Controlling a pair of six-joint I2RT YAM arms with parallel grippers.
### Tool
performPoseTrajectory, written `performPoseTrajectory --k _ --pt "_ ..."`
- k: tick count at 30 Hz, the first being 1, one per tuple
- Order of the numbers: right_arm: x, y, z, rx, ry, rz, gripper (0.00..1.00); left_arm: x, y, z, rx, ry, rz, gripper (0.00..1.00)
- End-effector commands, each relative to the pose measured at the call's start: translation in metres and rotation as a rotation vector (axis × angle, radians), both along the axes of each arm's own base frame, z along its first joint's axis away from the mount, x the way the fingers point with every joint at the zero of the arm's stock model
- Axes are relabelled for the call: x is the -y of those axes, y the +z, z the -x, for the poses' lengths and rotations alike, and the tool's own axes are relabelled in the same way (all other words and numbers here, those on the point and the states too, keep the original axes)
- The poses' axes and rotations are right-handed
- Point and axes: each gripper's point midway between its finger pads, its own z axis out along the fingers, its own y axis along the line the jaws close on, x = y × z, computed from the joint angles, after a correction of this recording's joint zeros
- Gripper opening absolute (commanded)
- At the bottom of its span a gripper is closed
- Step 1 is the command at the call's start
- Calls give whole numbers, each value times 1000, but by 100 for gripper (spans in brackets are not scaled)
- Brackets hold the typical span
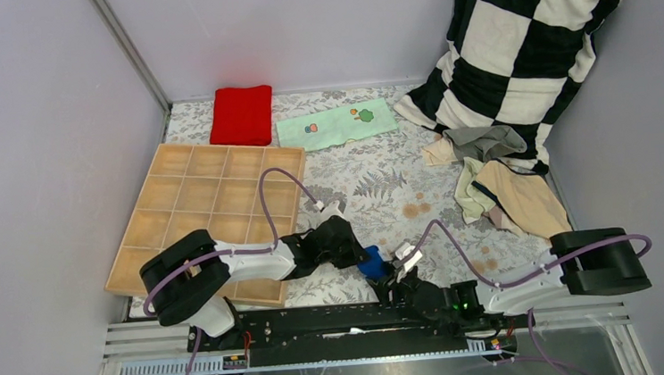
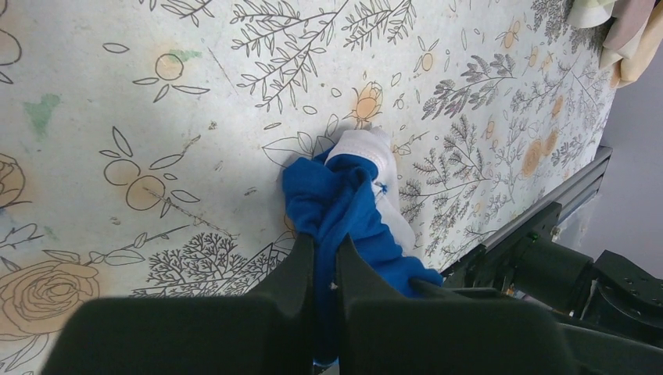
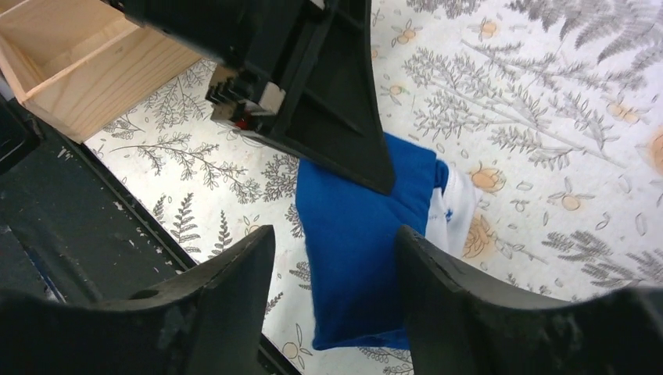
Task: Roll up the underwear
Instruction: Roll the underwear to the center of the board.
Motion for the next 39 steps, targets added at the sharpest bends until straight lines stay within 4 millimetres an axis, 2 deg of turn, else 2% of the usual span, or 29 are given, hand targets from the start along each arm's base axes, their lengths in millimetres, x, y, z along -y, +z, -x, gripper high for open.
performPoseTrajectory --k 1,5,9,16,19,25,28,33,35,39 --pt "4 15 -9 125 13 143 68 -16 -18 -1 -2 30 -96 0" --pt "3 18 -11 182 52 266 76 -15 -19 0 -12 31 -98 0" --pt "-3 1 -7 201 113 424 79 -13 -18 -1 -13 29 -93 0" --pt "-6 -19 -17 250 65 618 76 -14 -15 -1 -11 32 -99 0" --pt "-10 -22 -18 263 63 652 67 -17 -15 -1 -10 37 -103 0" --pt "-14 -22 -17 251 49 620 33 -25 -20 -1 -22 62 -120 0" --pt "-12 -24 -16 226 32 580 19 -29 -21 -1 -31 73 -113 2" --pt "-5 -28 -13 158 -10 468 1 -37 -6 -6 -18 114 -52 35" --pt "-5 -27 -11 125 -21 399 0 -42 3 -10 1 135 -35 48" --pt "-5 -26 -6 58 -39 256 0 -52 19 -19 38 171 -38 66"
